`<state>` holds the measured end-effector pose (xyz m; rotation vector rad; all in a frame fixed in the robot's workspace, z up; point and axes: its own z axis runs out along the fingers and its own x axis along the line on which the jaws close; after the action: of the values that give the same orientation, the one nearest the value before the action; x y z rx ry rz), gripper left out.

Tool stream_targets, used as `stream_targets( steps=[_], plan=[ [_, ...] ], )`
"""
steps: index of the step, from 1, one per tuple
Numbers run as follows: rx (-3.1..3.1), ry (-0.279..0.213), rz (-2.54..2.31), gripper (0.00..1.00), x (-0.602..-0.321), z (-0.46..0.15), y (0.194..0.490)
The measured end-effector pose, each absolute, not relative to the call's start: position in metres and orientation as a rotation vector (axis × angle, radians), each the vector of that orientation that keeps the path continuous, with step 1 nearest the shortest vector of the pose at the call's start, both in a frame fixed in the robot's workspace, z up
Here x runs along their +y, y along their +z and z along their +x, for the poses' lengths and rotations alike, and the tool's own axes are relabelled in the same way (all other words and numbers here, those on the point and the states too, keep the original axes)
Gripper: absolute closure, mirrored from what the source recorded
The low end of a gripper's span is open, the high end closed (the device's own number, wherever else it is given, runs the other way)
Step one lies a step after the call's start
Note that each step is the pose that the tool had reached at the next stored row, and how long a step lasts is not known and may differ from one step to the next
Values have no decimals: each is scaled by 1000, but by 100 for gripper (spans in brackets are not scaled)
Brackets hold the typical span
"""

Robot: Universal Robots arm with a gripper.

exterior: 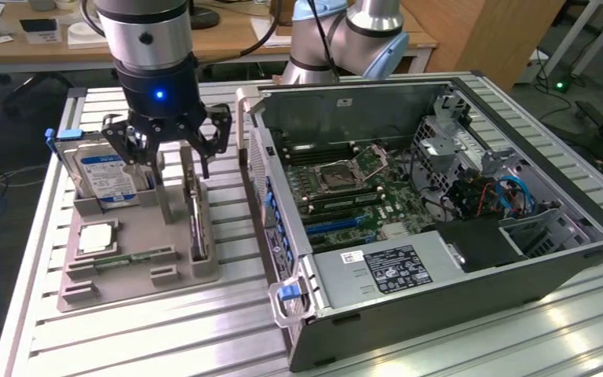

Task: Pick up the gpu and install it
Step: 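Pick up the gpu and move the gpu toward the slot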

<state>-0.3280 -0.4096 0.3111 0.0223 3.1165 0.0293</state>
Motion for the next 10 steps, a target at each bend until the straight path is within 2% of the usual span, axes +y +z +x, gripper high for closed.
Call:
stream_targets(
  steps=[10],
  plan=[
    [3113, 29, 26, 35, -410, -328, 306]
  ],
)
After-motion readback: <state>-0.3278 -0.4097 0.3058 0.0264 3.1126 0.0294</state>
